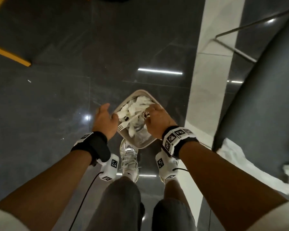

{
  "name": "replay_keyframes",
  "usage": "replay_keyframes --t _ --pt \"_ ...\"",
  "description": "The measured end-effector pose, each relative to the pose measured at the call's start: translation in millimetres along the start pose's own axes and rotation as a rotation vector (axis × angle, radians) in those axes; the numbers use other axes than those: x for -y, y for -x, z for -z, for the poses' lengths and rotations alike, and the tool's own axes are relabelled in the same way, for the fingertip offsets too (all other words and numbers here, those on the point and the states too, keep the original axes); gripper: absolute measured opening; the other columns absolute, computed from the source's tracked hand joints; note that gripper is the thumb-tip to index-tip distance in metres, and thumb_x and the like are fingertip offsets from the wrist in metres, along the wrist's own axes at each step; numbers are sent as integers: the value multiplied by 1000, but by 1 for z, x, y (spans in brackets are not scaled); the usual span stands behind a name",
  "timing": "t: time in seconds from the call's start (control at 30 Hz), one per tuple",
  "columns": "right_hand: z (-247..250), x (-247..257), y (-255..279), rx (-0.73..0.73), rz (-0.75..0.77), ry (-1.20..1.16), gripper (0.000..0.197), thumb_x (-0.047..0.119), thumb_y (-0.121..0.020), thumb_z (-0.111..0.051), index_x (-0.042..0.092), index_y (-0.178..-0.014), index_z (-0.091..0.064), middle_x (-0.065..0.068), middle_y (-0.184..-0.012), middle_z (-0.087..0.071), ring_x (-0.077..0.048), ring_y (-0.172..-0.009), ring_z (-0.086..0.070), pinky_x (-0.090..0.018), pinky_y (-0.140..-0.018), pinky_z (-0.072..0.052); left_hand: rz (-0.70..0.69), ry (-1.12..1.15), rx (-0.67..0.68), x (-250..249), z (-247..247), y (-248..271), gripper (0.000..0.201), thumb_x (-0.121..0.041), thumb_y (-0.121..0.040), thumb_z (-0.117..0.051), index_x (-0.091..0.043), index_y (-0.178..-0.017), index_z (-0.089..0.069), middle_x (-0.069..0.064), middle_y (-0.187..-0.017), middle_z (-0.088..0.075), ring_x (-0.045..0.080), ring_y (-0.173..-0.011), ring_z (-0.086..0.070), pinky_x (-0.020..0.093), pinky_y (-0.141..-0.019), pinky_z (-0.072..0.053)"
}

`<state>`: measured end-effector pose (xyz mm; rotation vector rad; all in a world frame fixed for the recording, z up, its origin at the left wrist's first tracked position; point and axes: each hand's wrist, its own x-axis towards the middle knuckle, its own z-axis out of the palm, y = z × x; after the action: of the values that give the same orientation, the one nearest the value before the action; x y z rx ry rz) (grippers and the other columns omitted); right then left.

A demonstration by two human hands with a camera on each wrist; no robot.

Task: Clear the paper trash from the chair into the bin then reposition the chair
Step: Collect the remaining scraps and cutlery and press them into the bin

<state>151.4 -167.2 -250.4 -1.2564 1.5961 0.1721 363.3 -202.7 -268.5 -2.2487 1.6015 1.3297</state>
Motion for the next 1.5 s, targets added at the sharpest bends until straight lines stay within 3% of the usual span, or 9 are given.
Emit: replay_keyframes --t 0.23,0.47,0.63,0.77,1.0,1.1,1.2,1.4,1.5 --pt "83 -7 136 -393 60 -375 35 17 -97 -53 13 -131 -62 -10 -128 -63 -28 -114 -64 -36 -102 -50 -398 -84 128 -135 19 77 50 -18 -91 -64 -18 -137 -46 3 -138 -49 21 -130 -48 30 -105 -37" --pt "149 -156 279 -856 -93 -344 39 27 -87 -52 14 -119 -70 -11 -120 -67 -31 -111 -64 -38 -100 -48 -941 -432 453 -256 -70 200 79 -46 -76 -72 -26 -145 -38 -1 -147 -43 22 -136 -40 42 -116 -32" --pt "160 -264 336 -453 -410 102 100 86 -64 -59 50 -151 -24 2 -169 -9 -32 -156 -2 -67 -120 -12 -1144 -748 505 -291 -149 247 108 -55 -67 -73 -36 -154 -13 -4 -159 -20 23 -145 -24 44 -118 -24" --pt "155 -309 339 -312 -496 -65 130 93 -47 -65 57 -152 3 10 -168 19 -31 -154 21 -70 -119 -6 -1166 -894 458 -287 -183 252 96 -41 -76 -69 -37 -154 -14 -4 -160 -18 27 -143 -23 48 -115 -28" --pt "98 -279 333 -314 -304 -66 140 86 -43 -73 47 -155 1 5 -168 1 -32 -155 2 -59 -119 -23 -1063 -405 448 -277 -208 255 41 5 -85 -57 -16 -119 -67 0 -124 -51 20 -107 -51 31 -96 -44" --pt "79 -255 320 -426 -182 -101 118 52 -62 -86 32 -156 -16 -3 -159 -22 -34 -143 -22 -51 -108 -44 -983 -285 461 -282 -215 268 27 11 -81 -54 -8 -96 -67 -1 -111 -50 16 -94 -53 19 -83 -40" --pt "73 -244 304 -563 -127 -254 76 23 -79 -76 27 -145 -39 -6 -134 -47 -32 -121 -46 -36 -93 -47 -902 -182 513 -283 -216 278 14 7 -82 -52 -4 -82 -61 2 -97 -54 21 -82 -55 27 -73 -43" --pt "76 -223 282 -650 -87 -354 43 14 -87 -65 17 -129 -59 -12 -117 -63 -30 -106 -60 -26 -82 -36 -468 347 564 -275 -184 268 30 6 -85 -64 -14 -104 -51 2 -102 -68 14 -99 -68 28 -92 -54" --pt "81 -195 268 -680 -51 -367 36 11 -86 -67 18 -121 -65 -8 -110 -67 -27 -100 -62 -20 -78 -33 -461 430 509 -264 -151 253 24 8 -85 -63 -10 -98 -55 12 -107 -72 18 -105 -71 28 -92 -56"
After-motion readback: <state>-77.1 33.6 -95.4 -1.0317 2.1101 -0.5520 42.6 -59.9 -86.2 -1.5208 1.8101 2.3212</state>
